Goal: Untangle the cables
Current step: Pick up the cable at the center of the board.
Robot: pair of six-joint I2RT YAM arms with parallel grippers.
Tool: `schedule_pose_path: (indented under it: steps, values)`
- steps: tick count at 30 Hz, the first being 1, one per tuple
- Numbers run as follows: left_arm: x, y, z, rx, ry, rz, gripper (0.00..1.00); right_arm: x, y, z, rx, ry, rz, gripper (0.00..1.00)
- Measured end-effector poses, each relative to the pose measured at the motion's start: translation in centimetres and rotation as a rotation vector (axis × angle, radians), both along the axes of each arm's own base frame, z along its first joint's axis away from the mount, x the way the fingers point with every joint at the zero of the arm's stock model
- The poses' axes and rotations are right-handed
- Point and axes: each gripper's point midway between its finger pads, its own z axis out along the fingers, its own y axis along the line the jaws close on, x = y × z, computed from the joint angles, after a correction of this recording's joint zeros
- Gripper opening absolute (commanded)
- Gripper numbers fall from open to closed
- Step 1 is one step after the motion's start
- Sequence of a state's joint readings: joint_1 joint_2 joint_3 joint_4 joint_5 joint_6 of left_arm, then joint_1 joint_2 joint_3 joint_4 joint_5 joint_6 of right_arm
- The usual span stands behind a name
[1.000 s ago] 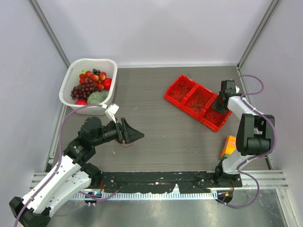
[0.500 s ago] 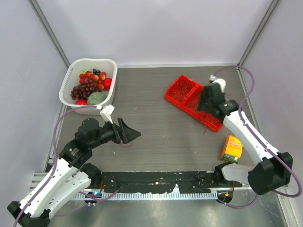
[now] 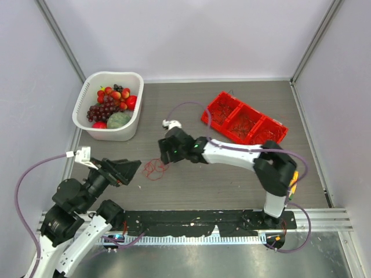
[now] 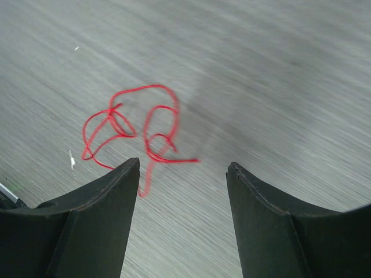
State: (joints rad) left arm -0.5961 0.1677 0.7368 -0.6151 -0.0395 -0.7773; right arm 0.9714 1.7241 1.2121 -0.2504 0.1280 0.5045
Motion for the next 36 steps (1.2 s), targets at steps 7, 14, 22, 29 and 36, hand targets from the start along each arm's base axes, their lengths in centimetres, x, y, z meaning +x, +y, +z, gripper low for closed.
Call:
schedule_pose_path:
  steps: [7, 14, 22, 29, 36]
  values:
    - [-1.2, 2.4, -0.2, 0.004, 0.0, 0.076, 0.91, -2.8, 7.6, -5.1, -0.048, 0.024, 0.18, 0.67]
    - [-1.3, 2.6, -1.0, 0.026, 0.029, 0.084, 0.91, -3.4, 10.5, -7.2, -0.166, -0.019, 0.224, 0.56]
    - [-0.9, 2.3, -1.5, 0.045, 0.054, 0.079, 0.91, -2.5, 9.2, -8.2, -0.28, -0.068, 0.169, 0.01]
    - [-0.8, 2.3, -1.5, 0.046, 0.055, 0.079, 0.91, -2.1, 2.9, -7.0, -0.36, -0.074, 0.071, 0.01]
    - [-0.7, 1.9, -1.7, 0.045, 0.056, 0.067, 0.91, 2.5, -11.3, 2.7, -0.232, -0.117, -0.25, 0.01]
